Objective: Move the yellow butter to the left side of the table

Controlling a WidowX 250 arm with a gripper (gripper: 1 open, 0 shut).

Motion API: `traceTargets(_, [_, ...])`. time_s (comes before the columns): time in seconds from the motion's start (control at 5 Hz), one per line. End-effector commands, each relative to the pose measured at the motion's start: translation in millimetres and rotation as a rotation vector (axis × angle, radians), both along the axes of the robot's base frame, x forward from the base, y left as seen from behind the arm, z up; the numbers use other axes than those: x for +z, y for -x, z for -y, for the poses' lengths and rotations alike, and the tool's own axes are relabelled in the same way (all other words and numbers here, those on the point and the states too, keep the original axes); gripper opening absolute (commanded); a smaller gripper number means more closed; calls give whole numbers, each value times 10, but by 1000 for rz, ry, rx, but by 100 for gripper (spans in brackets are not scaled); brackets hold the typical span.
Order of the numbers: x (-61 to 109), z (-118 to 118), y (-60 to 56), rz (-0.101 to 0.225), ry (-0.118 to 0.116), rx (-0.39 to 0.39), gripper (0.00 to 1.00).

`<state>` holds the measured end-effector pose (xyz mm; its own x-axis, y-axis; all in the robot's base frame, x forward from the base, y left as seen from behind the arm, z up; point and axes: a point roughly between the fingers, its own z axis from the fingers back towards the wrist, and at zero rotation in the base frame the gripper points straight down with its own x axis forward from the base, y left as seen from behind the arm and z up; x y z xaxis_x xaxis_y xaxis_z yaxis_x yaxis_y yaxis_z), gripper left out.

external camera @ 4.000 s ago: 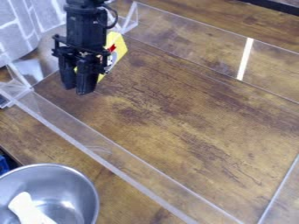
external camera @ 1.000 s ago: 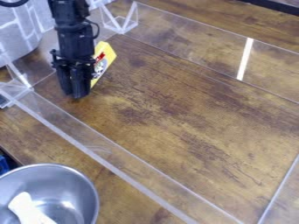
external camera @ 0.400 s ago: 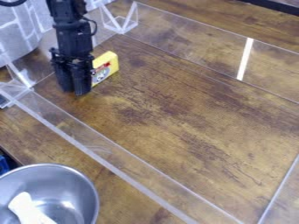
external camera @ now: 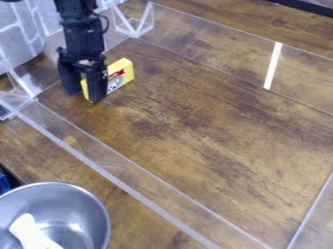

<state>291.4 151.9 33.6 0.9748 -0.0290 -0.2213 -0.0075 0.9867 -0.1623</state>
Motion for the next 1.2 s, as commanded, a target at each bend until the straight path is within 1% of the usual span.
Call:
traceTargets(0.0, [311, -84, -100, 85, -41, 5, 100])
traceTargets(0.4, [341, -132, -128, 105, -38, 3, 100])
traceTargets(0.6, [412, -138, -160, 122, -38, 0, 100])
traceTargets(1.0, [439, -159, -231, 148, -40, -8, 100])
